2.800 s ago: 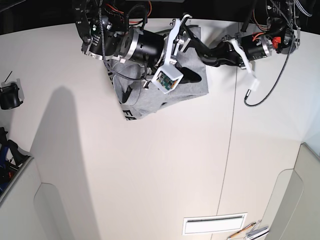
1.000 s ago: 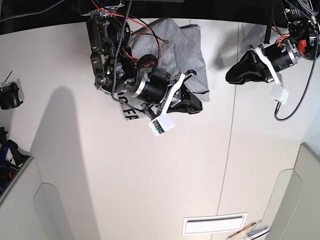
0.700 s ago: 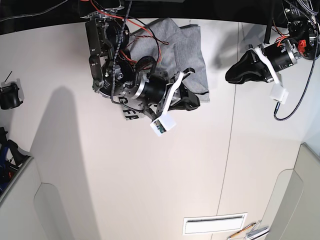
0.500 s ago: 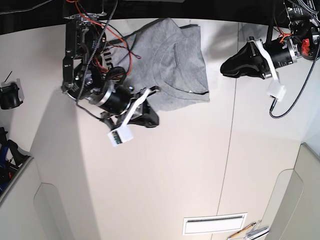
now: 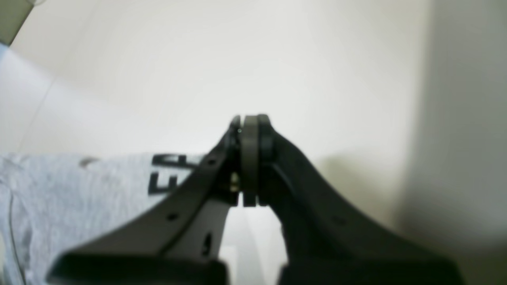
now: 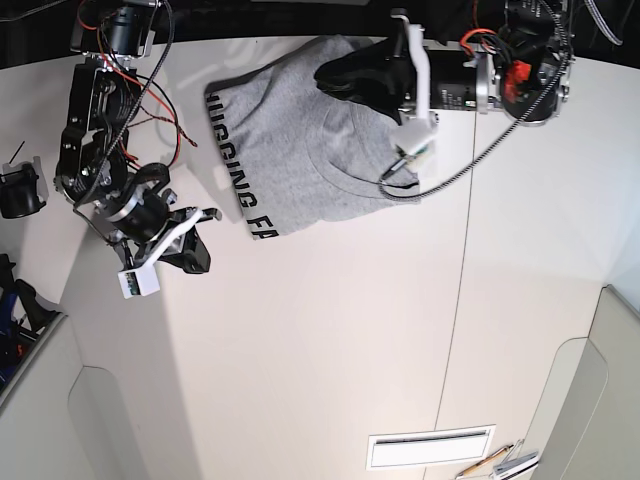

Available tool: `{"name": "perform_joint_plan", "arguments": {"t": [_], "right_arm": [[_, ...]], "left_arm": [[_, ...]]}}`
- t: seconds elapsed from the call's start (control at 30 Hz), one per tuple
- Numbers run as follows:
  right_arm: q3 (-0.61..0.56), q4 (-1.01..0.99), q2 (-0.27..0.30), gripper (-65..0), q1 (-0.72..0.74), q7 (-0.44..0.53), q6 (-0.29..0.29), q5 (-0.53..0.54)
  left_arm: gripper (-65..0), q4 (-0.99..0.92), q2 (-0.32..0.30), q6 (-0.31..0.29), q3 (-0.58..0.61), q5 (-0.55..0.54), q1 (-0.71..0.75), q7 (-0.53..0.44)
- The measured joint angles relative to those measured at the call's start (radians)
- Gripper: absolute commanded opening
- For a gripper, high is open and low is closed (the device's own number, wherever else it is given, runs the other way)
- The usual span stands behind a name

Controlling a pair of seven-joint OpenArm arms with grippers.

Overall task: Fold the T-shirt properly
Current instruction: 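Grasp the folded bundle with both grippers and square its edges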

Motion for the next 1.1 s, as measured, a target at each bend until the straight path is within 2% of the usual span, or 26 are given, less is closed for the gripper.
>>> {"name": "perform_joint_plan", "arguments": {"t": [0.13,0.2,0.3,0.43,0.53,0.7,0.9,1.1], "right_arm": [[-0.048,-0.179,0.001,-65.0,0.105,0.025,0.017,0.015],[-0.11,-0.248,0.003,-65.0,0.145,0.026,0.016,0.018],[-0.218,-0.301,0.002,-65.0,0.177,0.025,0.018,0.021],[-0.307,-0.304,0.0,-65.0,0.186,0.024,0.019,0.02],[-0.319,-0.304,0.0,-65.0,0.186,0.024,0.019,0.011],[-0.319,-0.304,0.004,-65.0,0.185,-0.046,0.019,0.009],[-0.319,-0.304,0.011,-65.0,0.174,-0.155,0.02,0.114],[-0.318,-0.301,0.039,-65.0,0.171,-0.232,0.026,0.228]], "left_arm": [[-55.8,-0.024,-0.002,-0.001,0.097,0.25,-0.001,-0.185],[-55.8,-0.066,-0.001,0.003,0.103,0.319,-0.001,-0.214],[-55.8,-0.156,-0.001,0.003,0.103,0.367,-0.001,-0.224],[-55.8,-0.271,-0.003,0.004,0.102,0.38,-0.001,-0.246],[-55.8,-0.292,-0.003,0.004,0.102,0.381,-0.006,-0.258],[-55.8,-0.292,0.002,-0.012,0.05,0.444,-0.015,-0.267],[-55.7,-0.293,0.001,-0.004,-0.084,0.472,-0.061,-0.264],[-55.7,-0.307,0.0,-0.002,-0.102,0.488,-0.137,-0.256]]}}
